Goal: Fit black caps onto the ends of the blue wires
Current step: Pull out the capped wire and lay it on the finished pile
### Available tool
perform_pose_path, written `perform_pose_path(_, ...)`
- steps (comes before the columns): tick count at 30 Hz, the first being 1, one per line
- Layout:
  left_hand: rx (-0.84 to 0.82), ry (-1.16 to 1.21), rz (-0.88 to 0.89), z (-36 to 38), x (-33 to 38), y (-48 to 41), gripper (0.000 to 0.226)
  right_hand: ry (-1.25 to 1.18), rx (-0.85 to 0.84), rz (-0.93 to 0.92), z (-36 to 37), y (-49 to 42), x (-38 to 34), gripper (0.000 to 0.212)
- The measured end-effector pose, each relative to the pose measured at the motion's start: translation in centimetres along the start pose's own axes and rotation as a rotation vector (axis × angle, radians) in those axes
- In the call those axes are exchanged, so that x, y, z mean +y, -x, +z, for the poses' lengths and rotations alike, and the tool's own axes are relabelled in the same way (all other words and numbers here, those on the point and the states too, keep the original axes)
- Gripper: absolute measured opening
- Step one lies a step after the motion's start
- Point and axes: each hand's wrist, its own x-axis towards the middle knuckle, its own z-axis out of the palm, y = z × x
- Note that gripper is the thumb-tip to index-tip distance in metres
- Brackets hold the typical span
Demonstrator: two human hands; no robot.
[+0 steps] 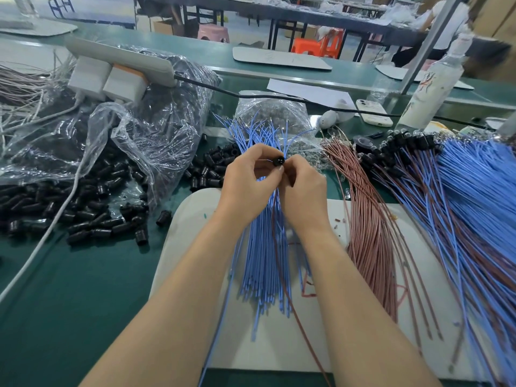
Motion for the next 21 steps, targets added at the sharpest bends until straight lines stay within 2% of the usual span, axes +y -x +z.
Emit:
perform_pose_path(4, -0.004, -0.040, 0.039, -0.02, 0.04, 0.09, 0.019, -0.016, 0.015, -0.022, 0.02, 0.11, -0.12, 0.009)
perform_pose_path(11, 0.005, -0.066, 0.008, -0.16, -0.16, -0.17, 0.017, -0.033, 0.015, -0.017, 0.05, 0.10, 0.04, 0.007)
perform_pose_path(21, -0.002, 0.044, 0.000, -0.06, 0.05, -0.16, 0.021, -0.093, 0.022, 0.002, 0.09, 0.00, 0.29, 0.006)
